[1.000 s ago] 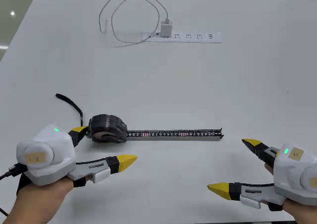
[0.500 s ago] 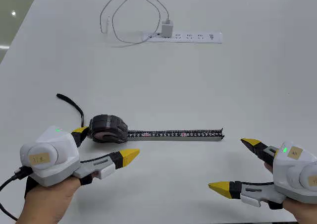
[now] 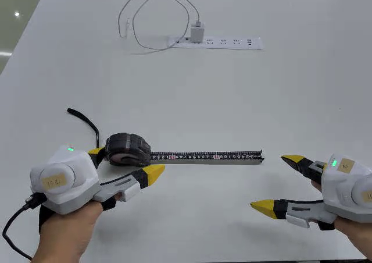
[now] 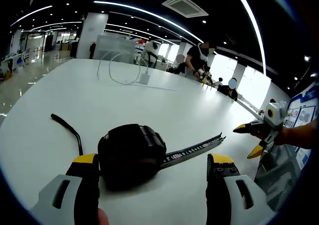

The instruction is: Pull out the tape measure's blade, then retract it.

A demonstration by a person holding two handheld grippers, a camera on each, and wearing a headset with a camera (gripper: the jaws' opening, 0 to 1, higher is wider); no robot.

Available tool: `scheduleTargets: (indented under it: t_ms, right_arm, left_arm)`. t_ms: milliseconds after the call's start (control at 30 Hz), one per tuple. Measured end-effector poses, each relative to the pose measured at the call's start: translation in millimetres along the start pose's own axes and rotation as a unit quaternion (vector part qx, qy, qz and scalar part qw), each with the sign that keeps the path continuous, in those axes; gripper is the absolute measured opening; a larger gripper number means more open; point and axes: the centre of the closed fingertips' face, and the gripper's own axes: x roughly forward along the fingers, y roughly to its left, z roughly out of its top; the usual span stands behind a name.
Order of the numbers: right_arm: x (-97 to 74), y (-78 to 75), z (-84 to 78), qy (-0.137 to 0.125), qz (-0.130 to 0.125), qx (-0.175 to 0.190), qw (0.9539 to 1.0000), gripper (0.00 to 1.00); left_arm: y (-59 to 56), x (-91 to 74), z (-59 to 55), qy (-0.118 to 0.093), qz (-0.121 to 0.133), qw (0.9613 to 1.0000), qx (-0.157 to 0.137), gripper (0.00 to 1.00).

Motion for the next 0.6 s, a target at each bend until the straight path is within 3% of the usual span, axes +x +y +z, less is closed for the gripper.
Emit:
scheduleTargets:
  t_ms: [333, 600]
  right_arm:
    - [3.5, -12.0, -0.1, 0.019, 0.009, -0.032, 0.9993, 0.66]
    - [7.4, -22.7, 1.9, 0.035, 0.015, -0.059, 0.9975, 0.60]
  left_arm:
    - [6.8, 6.5, 2.2, -0.006, 0.029, 0.9992, -0.025, 0.85]
    - [9.5, 9.9, 0.3, -0.004, 0.044, 0.9988, -0.021, 0.83]
